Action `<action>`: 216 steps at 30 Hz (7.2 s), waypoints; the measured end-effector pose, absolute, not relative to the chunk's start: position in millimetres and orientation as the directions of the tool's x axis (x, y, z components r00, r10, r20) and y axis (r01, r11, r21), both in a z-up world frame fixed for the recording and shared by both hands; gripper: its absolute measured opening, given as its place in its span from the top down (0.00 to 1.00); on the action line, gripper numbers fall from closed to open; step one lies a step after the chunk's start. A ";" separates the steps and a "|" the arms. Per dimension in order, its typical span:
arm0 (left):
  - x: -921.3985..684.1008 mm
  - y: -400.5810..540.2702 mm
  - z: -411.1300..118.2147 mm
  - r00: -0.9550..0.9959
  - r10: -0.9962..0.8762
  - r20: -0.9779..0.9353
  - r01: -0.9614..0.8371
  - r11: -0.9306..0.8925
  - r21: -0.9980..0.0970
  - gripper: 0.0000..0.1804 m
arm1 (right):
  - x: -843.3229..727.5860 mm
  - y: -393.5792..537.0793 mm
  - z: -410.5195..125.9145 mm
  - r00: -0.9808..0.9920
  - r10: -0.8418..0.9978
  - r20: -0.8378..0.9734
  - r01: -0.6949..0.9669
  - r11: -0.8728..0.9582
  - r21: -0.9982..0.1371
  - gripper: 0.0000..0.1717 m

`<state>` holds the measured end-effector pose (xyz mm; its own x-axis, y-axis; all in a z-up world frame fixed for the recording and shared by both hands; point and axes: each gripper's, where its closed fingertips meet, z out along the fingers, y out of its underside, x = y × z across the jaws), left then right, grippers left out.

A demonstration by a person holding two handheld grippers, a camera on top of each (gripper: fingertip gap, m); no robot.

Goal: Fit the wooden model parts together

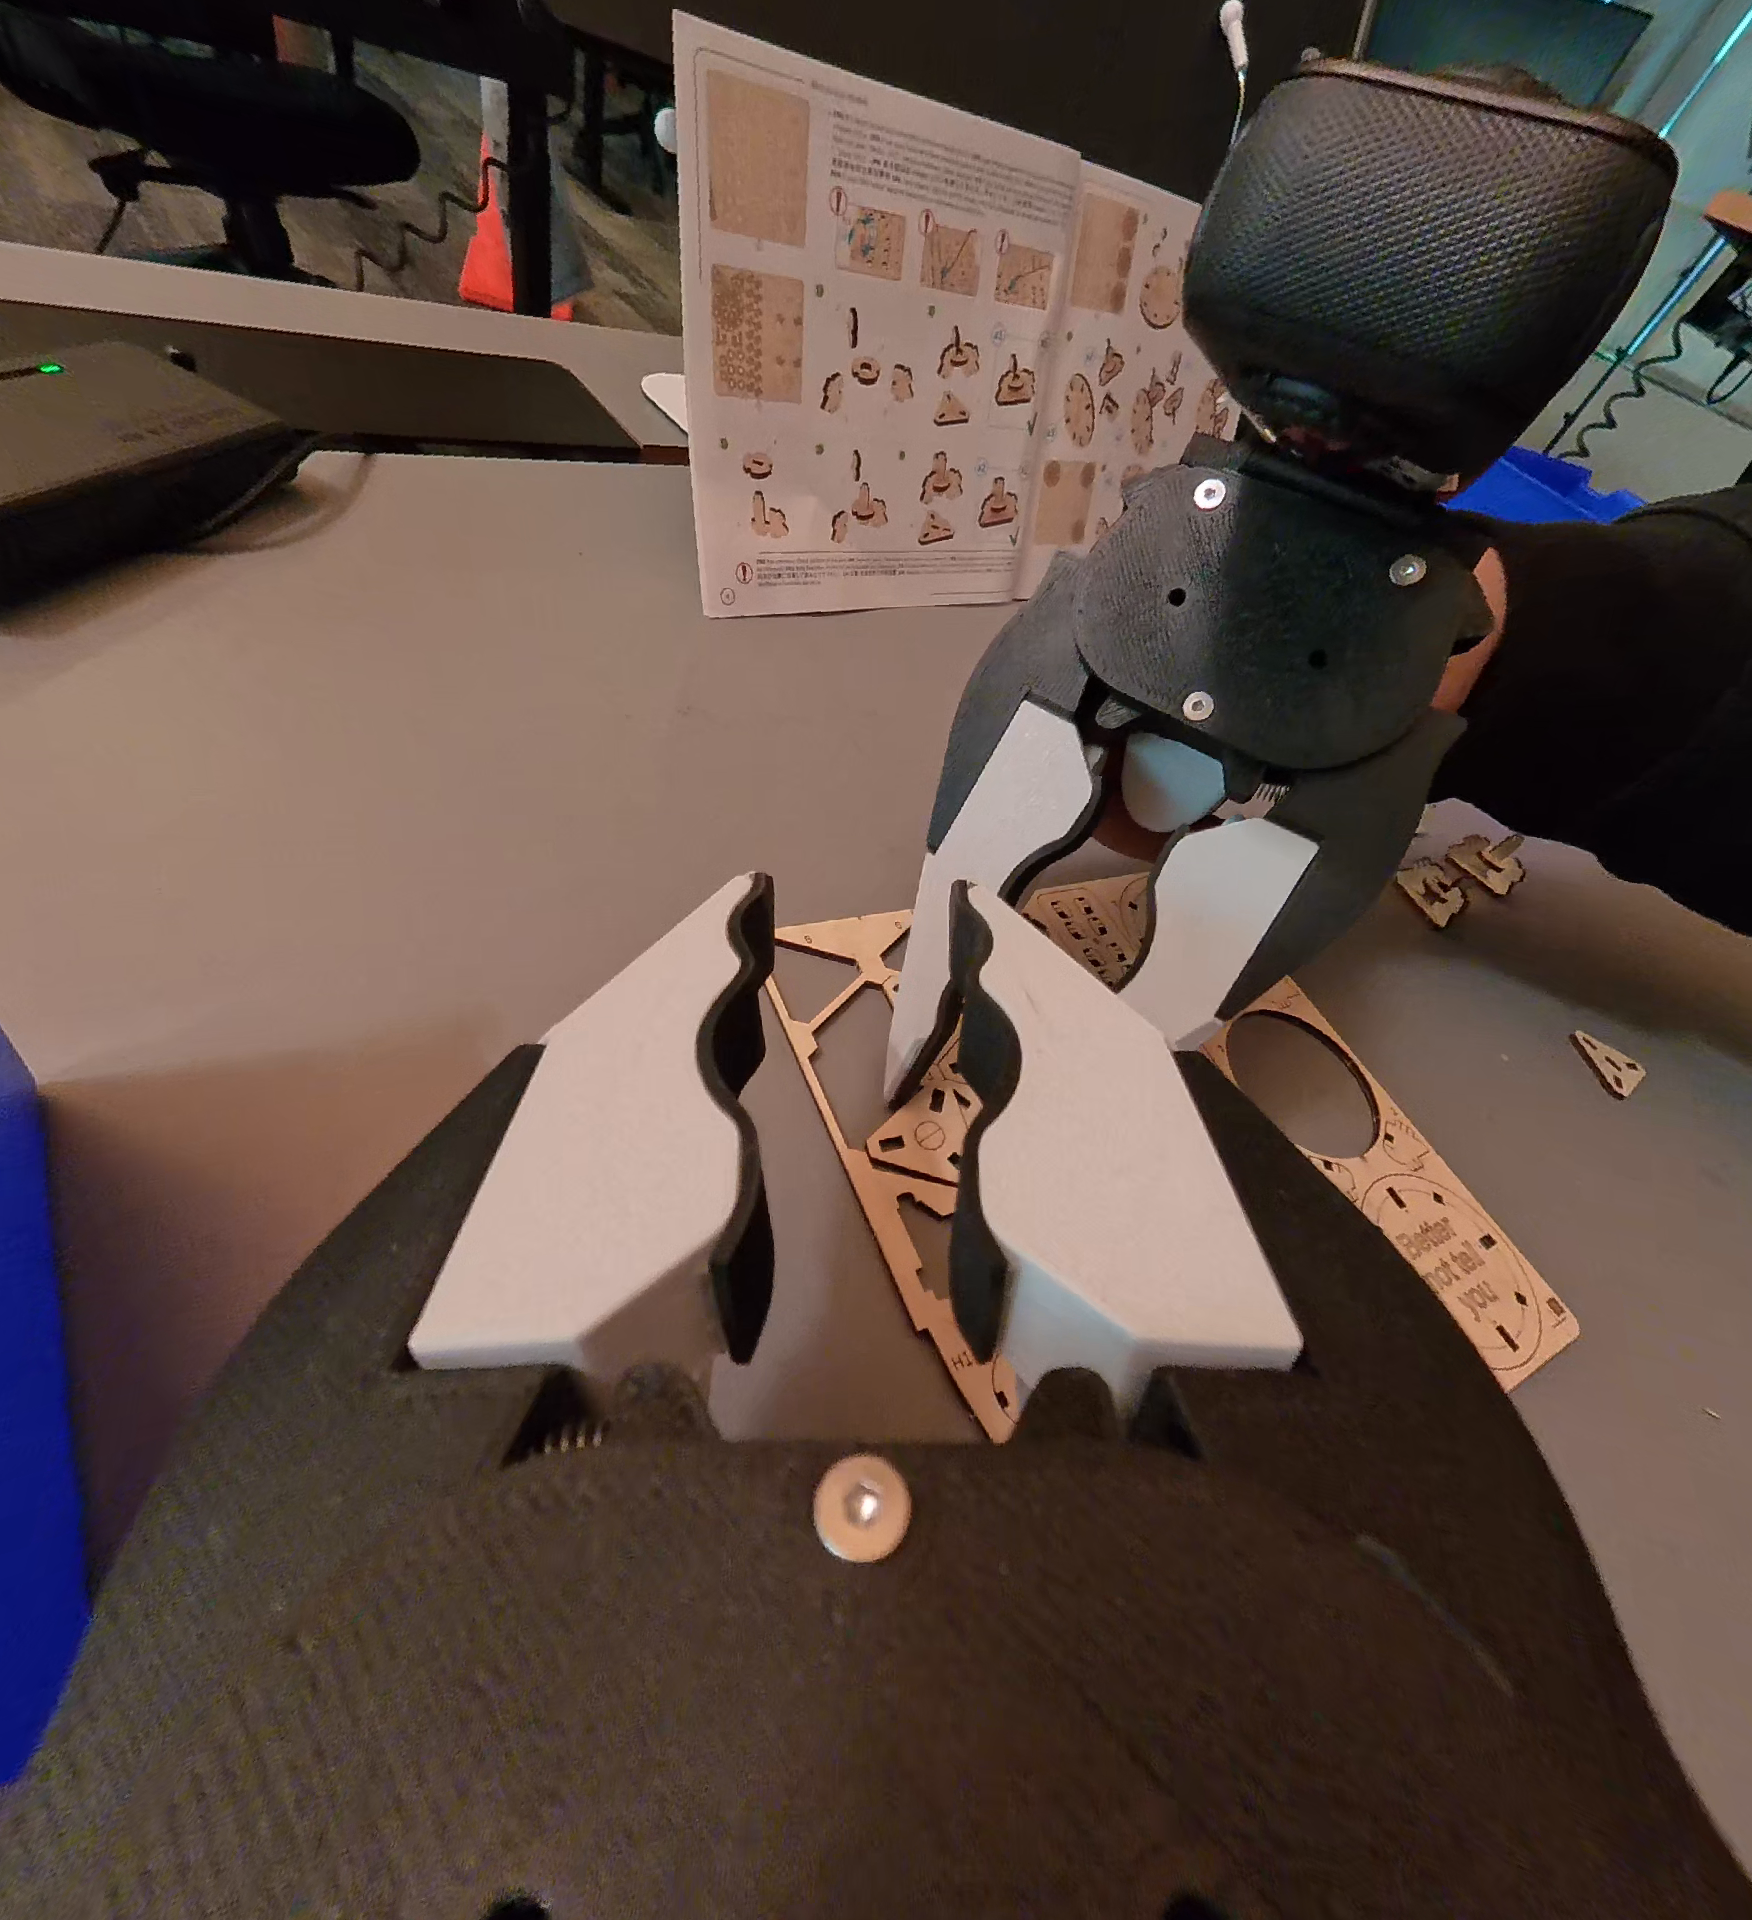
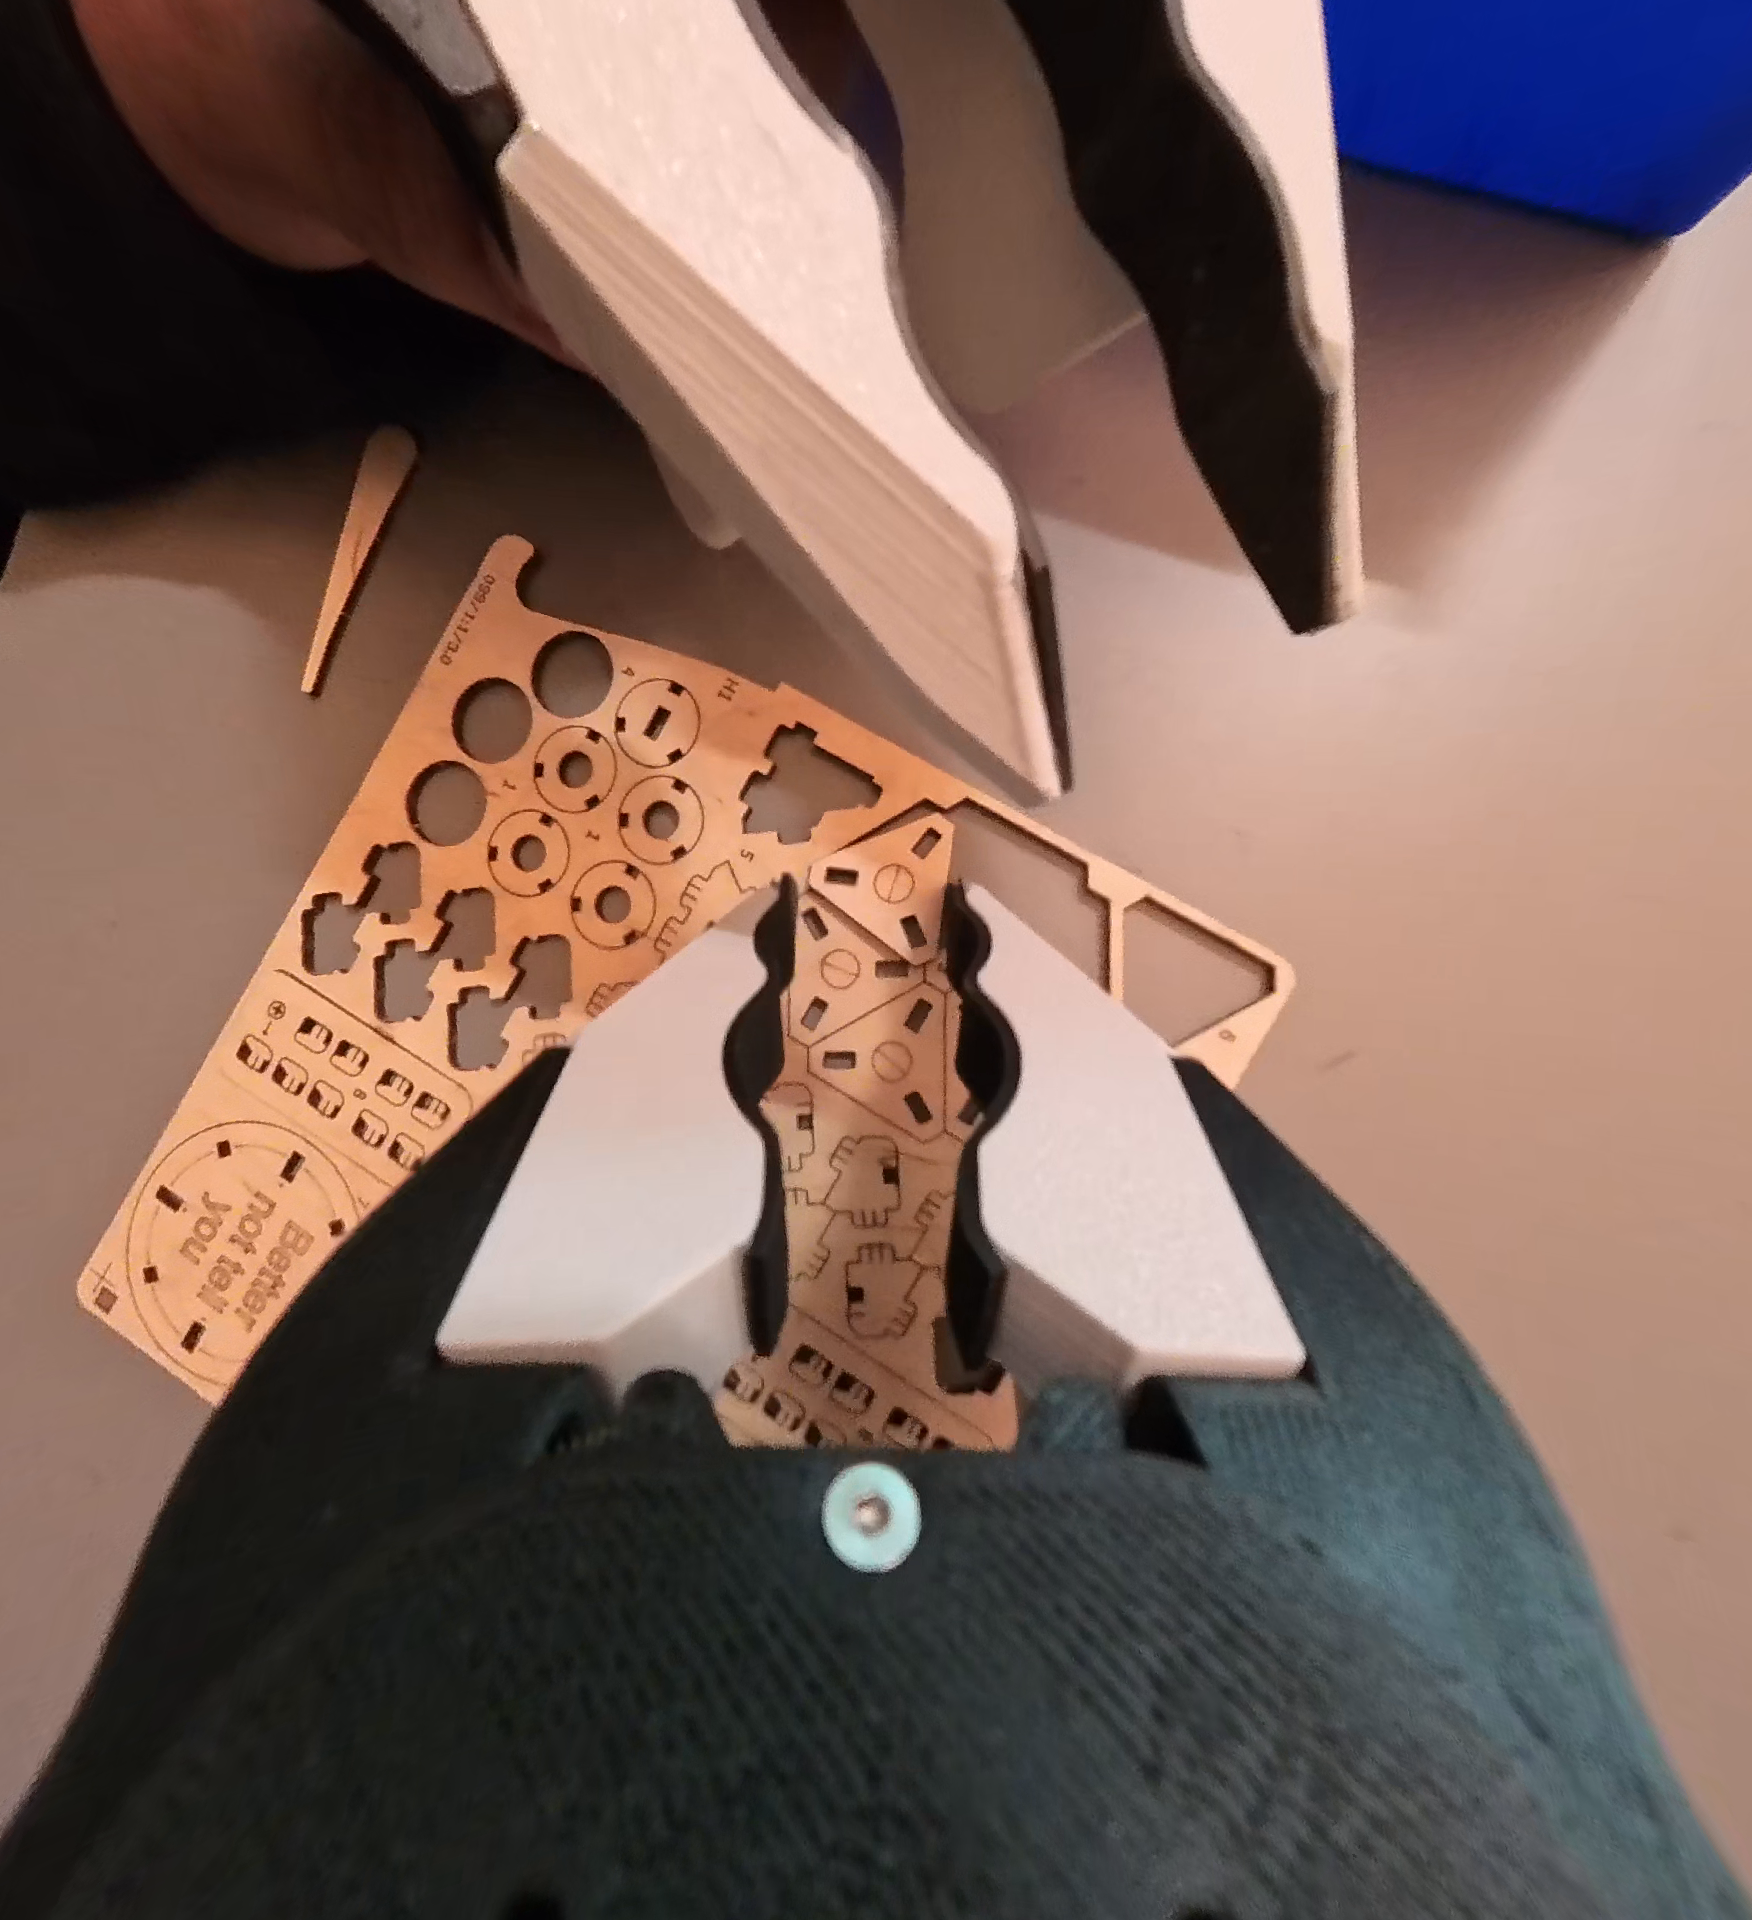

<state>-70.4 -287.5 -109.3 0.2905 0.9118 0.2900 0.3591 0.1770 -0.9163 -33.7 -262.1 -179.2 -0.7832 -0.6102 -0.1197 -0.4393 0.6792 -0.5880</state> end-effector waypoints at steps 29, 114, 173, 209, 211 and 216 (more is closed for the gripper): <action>-70.2 -287.9 -110.9 0.287 0.914 0.287 0.366 0.173 -0.915 0.82 | -34.6 -266.5 -171.1 -0.645 -0.758 -0.103 -0.575 0.569 -0.588 1.00; -69.6 -288.0 -108.2 0.294 0.914 0.281 0.352 0.169 -0.920 0.83 | -18.2 -263.9 -179.3 -0.668 -0.722 -0.180 -0.536 0.634 -0.557 0.89; -69.8 -286.9 -108.8 0.297 0.912 0.283 0.356 0.170 -0.919 0.83 | -18.7 -266.9 -162.9 -0.950 -0.296 0.097 -0.283 0.691 -0.665 0.83; -70.2 -285.3 -110.3 0.300 0.910 0.287 0.362 0.169 -0.917 0.83 | -8.7 -267.6 -174.5 -0.877 -0.441 0.190 -0.449 0.613 -0.650 0.84; -70.2 -285.3 -110.5 0.300 0.910 0.287 0.363 0.169 -0.916 0.83 | -11.1 -267.8 -173.4 -0.878 -0.438 0.193 -0.449 0.616 -0.647 0.84; -70.2 -285.3 -110.3 0.300 0.910 0.287 0.362 0.170 -0.917 0.83 | -16.2 -265.8 -170.1 -0.888 -0.418 0.192 -0.433 0.618 -0.657 0.84</action>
<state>-70.2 -285.3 -110.3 0.3000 0.9097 0.2871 0.3620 0.1699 -0.9166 -16.2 -265.8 -170.1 -0.8880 -0.4178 0.1919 -0.4326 0.6175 -0.6569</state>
